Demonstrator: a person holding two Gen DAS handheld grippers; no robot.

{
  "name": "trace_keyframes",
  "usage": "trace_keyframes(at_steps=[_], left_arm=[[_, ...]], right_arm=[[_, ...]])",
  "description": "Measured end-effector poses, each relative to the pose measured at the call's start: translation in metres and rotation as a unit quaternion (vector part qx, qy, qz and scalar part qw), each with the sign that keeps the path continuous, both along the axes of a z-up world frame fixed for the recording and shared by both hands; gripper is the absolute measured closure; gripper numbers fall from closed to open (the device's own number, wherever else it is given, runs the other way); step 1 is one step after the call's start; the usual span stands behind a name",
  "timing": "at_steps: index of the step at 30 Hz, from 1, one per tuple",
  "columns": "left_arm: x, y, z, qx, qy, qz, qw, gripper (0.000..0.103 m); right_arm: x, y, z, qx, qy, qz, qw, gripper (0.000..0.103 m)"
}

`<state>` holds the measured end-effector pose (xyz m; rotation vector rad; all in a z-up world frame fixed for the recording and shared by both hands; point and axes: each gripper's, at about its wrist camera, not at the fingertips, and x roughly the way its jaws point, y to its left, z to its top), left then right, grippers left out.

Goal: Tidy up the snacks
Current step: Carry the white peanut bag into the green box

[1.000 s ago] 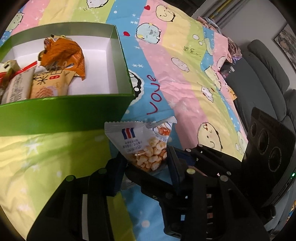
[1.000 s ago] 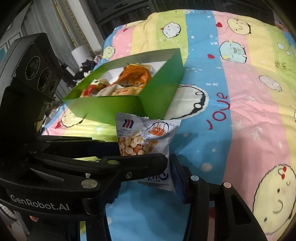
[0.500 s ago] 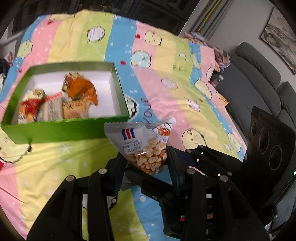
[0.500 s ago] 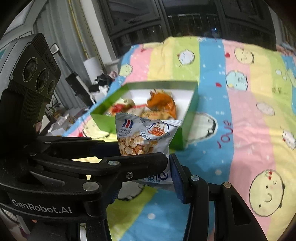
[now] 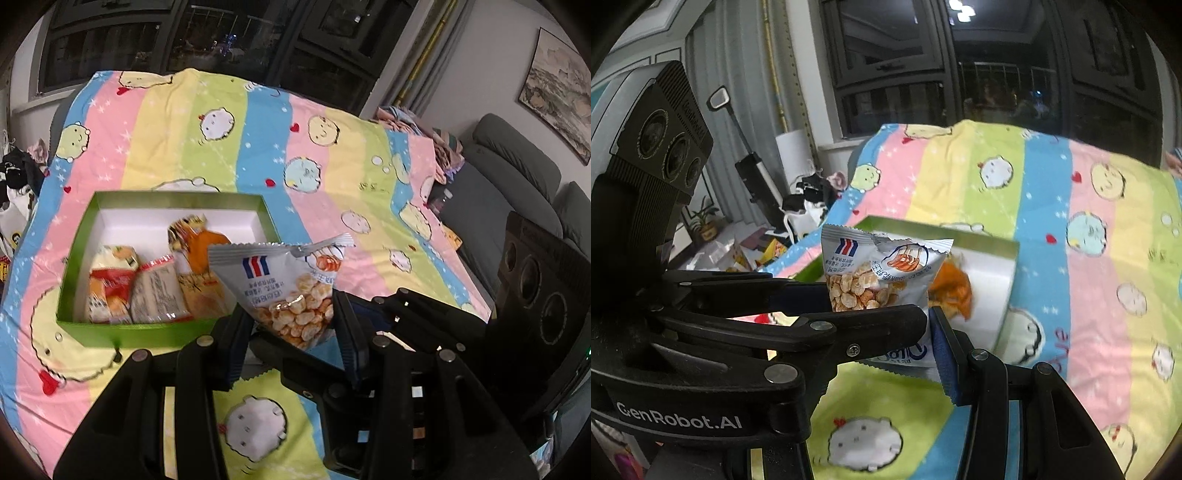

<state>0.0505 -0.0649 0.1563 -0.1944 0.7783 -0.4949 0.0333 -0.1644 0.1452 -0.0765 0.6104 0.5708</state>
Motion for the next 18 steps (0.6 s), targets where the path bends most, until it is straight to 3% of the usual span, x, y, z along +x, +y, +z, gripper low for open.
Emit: trace_keyframes(at_steps=[6,18], left_arm=[[0.027,0.019,-0.007,-0.004,0.003,0.014,0.9999,0.061],[0.081,0.043,-0.051,-0.014,0.044,0.04,0.9981,0.06]], right_arm=[[0.03,0.017,-0.003,0.002,0.003,0.006,1.0,0.054],[0.09,0.043,-0.042,-0.007,0.051,0.019,0.998,0.053]])
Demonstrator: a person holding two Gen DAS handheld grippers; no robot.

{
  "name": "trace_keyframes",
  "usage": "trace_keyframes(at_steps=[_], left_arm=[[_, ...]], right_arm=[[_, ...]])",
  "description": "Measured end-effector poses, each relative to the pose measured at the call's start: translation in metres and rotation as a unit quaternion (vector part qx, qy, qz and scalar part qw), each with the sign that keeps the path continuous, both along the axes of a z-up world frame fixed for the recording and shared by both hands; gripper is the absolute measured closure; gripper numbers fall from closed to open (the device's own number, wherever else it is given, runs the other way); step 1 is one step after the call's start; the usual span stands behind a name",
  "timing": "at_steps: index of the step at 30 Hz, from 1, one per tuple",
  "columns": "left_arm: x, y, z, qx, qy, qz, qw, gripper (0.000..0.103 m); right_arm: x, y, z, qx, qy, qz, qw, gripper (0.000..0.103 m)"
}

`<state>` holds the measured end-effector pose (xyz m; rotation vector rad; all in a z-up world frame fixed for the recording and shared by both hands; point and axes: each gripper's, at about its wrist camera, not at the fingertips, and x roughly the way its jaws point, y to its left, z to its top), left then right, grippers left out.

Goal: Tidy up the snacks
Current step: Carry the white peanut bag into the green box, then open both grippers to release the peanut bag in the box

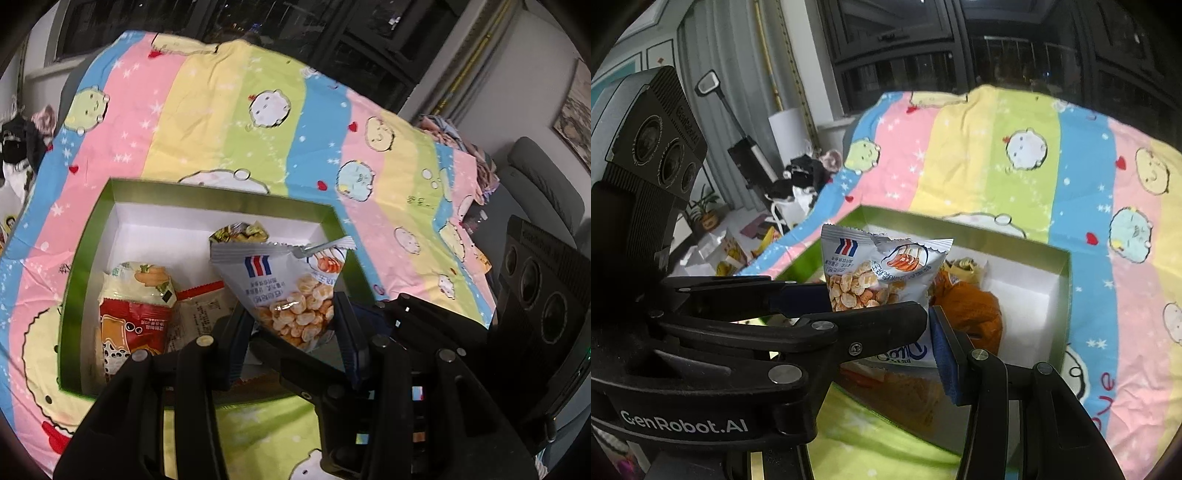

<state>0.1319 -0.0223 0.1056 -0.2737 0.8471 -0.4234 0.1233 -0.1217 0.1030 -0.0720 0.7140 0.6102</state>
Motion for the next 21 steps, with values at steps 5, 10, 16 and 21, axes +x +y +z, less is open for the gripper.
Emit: trace_keyframes(at_steps=[5,10,16,21], left_arm=[[0.011,0.003,-0.017,0.003,0.023,0.007,0.9997,0.06],[0.014,0.002,-0.026,0.014,0.034,0.009,0.9993,0.06],[0.017,0.004,-0.028,0.035,0.036,0.026,0.9984,0.039],[0.017,0.009,-0.027,0.056,0.033,0.045,0.9969,0.022]], right_arm=[[0.014,0.004,-0.017,-0.011,0.032,-0.006,0.999,0.053],[0.02,0.009,-0.027,-0.028,0.059,-0.015,0.998,0.053],[0.023,0.01,-0.029,-0.043,0.074,-0.028,0.996,0.052],[0.025,0.006,-0.027,-0.051,0.078,-0.042,0.995,0.043]])
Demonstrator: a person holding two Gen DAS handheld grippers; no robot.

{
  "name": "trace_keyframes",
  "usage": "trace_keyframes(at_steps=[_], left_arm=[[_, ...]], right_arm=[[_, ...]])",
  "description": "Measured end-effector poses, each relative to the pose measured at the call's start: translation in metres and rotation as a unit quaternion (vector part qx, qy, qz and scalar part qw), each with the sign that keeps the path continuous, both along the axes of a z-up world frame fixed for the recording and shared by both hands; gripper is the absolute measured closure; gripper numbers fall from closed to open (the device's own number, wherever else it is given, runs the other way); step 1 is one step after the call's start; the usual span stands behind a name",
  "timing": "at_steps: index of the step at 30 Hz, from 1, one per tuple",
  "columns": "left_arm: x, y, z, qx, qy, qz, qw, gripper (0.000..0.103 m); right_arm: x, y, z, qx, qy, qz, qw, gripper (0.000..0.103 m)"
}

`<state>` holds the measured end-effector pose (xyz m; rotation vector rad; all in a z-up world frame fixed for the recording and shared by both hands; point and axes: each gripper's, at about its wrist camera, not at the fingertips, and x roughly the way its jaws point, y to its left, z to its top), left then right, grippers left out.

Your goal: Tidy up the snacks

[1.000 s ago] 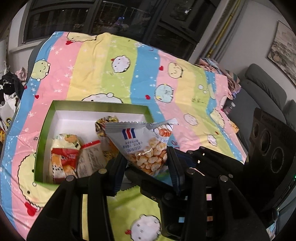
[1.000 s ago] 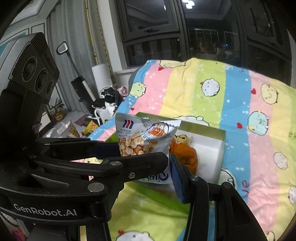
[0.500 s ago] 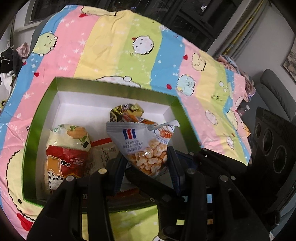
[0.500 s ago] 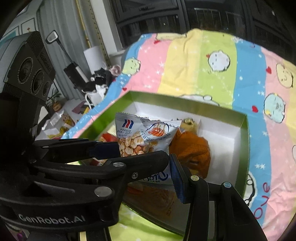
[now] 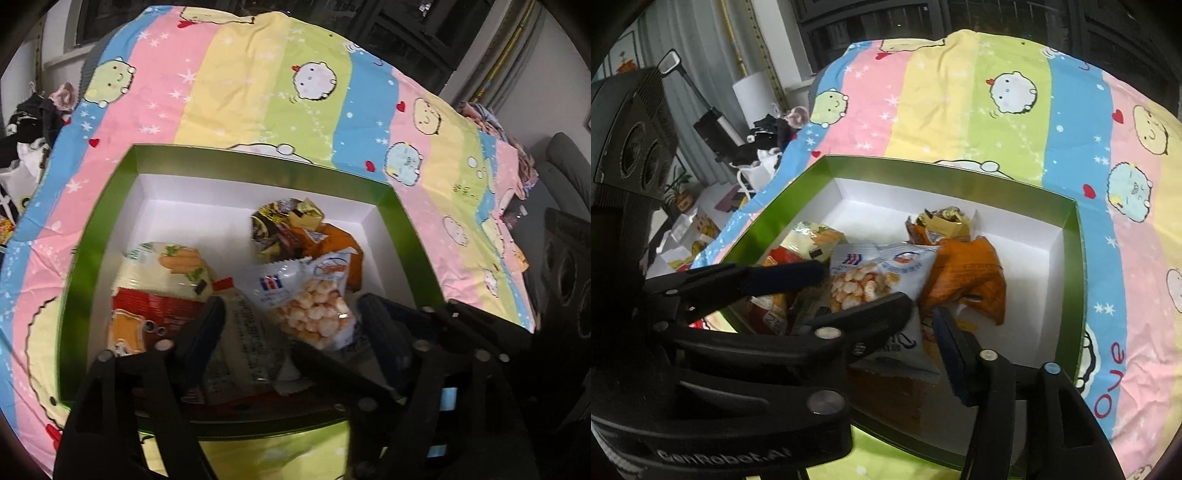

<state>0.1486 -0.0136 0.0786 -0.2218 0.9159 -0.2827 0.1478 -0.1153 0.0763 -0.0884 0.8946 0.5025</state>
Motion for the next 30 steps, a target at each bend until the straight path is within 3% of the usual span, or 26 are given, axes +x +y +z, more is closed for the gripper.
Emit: trace_keyframes(at_steps=[5,11,13,15,17,20,30], left_arm=[[-0.006,0.006,0.008,0.03,-0.015,0.015,0.9993,0.014],[-0.018,0.015,0.019,0.06,-0.03,0.031,0.9972,0.012],[-0.022,0.017,0.022,0.069,-0.03,0.036,0.9965,0.001],[-0.026,0.019,0.028,0.075,-0.038,0.046,0.9954,0.001],[-0.03,0.021,0.033,0.085,-0.039,0.052,0.9942,0.001],[-0.036,0.023,0.042,0.106,-0.043,0.064,0.9913,0.001],[-0.058,0.03,0.08,0.106,-0.04,0.075,0.9907,0.001]], right_arm=[[-0.002,-0.006,0.002,-0.006,-0.001,-0.013,1.0,0.04],[-0.011,-0.018,0.01,-0.017,-0.016,-0.043,0.999,0.031],[-0.016,-0.022,0.015,-0.027,-0.027,-0.056,0.998,0.031],[-0.02,-0.025,0.02,-0.037,-0.038,-0.071,0.996,0.02],[-0.026,-0.029,0.029,-0.045,-0.051,-0.084,0.994,0.015],[-0.032,-0.033,0.042,-0.053,-0.06,-0.099,0.992,0.015],[-0.051,-0.034,0.074,-0.063,-0.076,-0.114,0.989,0.015]])
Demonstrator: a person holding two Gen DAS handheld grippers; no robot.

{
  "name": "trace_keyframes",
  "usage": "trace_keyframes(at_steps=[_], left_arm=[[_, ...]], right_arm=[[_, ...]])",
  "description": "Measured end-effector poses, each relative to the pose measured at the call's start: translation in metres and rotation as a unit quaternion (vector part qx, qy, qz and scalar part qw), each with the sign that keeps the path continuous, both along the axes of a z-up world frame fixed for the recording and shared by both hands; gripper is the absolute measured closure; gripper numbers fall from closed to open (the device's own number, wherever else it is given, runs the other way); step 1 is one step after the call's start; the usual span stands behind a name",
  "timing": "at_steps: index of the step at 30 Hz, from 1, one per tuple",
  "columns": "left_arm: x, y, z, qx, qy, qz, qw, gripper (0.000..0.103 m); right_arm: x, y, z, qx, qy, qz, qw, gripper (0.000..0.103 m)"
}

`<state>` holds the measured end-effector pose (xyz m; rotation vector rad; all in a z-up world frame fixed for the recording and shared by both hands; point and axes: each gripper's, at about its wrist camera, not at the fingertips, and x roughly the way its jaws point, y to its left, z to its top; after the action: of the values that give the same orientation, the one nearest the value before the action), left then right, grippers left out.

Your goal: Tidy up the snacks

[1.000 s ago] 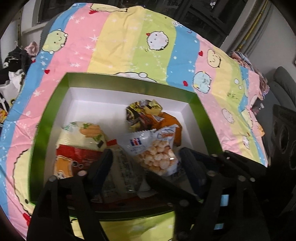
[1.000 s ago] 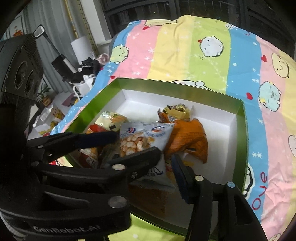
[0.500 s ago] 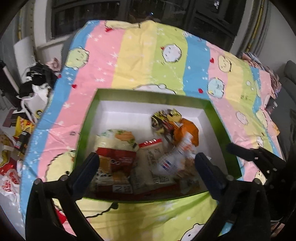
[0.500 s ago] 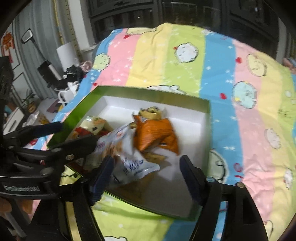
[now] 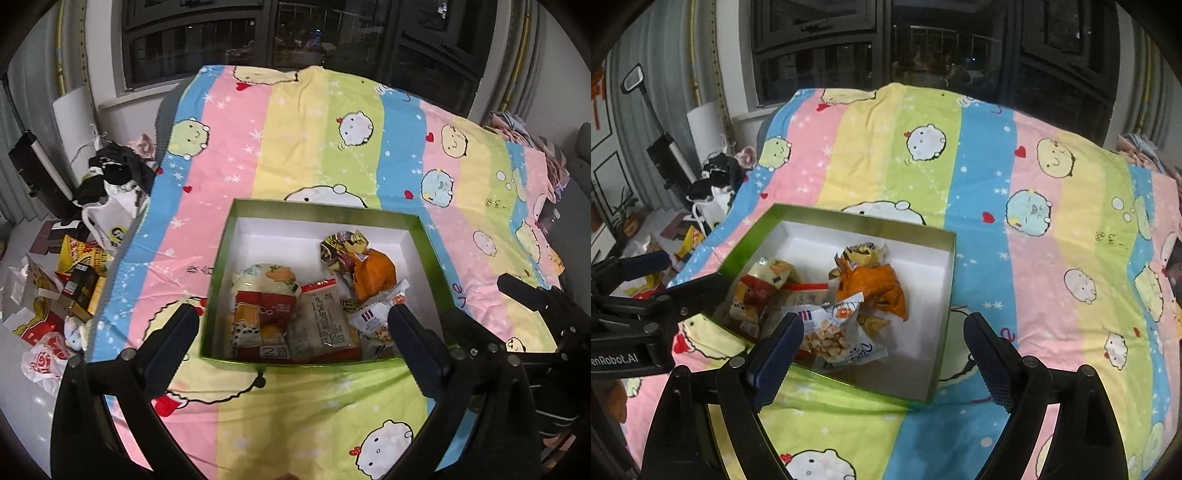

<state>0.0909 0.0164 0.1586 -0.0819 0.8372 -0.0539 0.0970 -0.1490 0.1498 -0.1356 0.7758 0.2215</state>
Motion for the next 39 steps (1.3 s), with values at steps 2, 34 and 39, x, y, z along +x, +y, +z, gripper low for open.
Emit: trace_keyframes(at_steps=[2,34,39], left_arm=[[-0.004,0.001,0.007,0.002,-0.004,0.003,1.0,0.001],[-0.012,0.014,0.029,0.019,-0.002,0.028,0.9994,0.001],[-0.01,0.014,0.029,0.015,-0.006,0.027,0.9995,0.001]], right_arm=[[-0.003,0.001,0.004,0.001,-0.002,0.0,1.0,0.015],[-0.014,0.011,0.034,-0.006,-0.02,0.008,1.0,0.015],[-0.012,0.012,0.033,-0.003,-0.018,0.01,1.0,0.015]])
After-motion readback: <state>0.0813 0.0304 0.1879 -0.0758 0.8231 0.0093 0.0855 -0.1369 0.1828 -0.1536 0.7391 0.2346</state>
